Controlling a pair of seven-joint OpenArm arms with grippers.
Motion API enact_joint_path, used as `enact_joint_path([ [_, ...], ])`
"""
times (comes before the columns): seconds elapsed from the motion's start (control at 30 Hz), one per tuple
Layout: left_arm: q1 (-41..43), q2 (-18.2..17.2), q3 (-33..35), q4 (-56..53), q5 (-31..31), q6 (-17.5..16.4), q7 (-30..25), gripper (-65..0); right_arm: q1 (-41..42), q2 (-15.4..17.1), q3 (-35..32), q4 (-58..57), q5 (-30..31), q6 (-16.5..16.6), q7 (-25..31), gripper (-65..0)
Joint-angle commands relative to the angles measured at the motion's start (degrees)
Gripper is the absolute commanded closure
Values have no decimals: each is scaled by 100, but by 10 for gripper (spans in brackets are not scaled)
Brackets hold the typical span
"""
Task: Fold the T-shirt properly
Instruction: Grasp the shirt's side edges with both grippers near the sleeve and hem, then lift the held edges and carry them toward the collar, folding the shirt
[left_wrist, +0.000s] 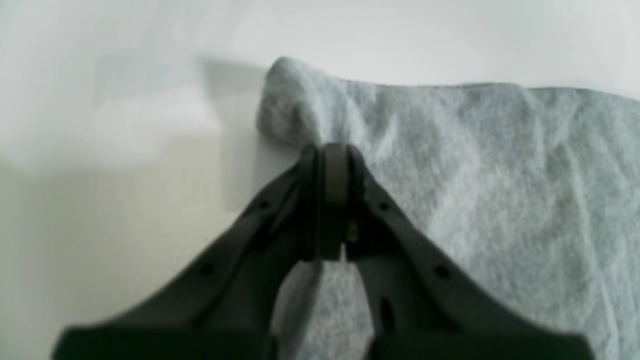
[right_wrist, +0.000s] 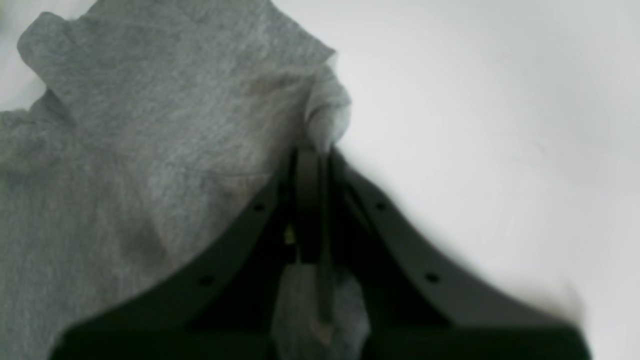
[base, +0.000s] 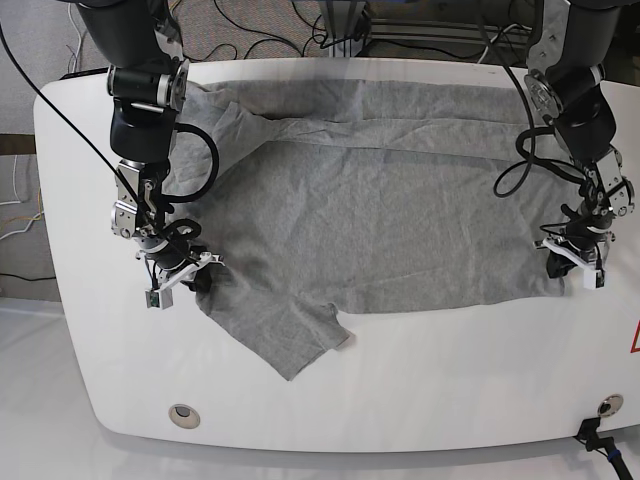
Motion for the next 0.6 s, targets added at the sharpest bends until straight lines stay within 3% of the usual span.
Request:
enact_joint_path([
  [0.0,-151,-96,-12,116,-94,-29,-156,0,60,41,-7,30,-79,-6,-236,0],
  [0.13,-151,-105,-12,116,-94,-29,-156,0,60,50,-7,47,-79,-6,-236,0],
  [0.3,-151,-123,-12,134,-94,-38,-156,0,-274,32,2,882,-70,-6,-245,0],
  [0.57,359,-79,6,1391,-94,-64,-121,0,-925,32,2,2201,-70,-15,-280,0],
])
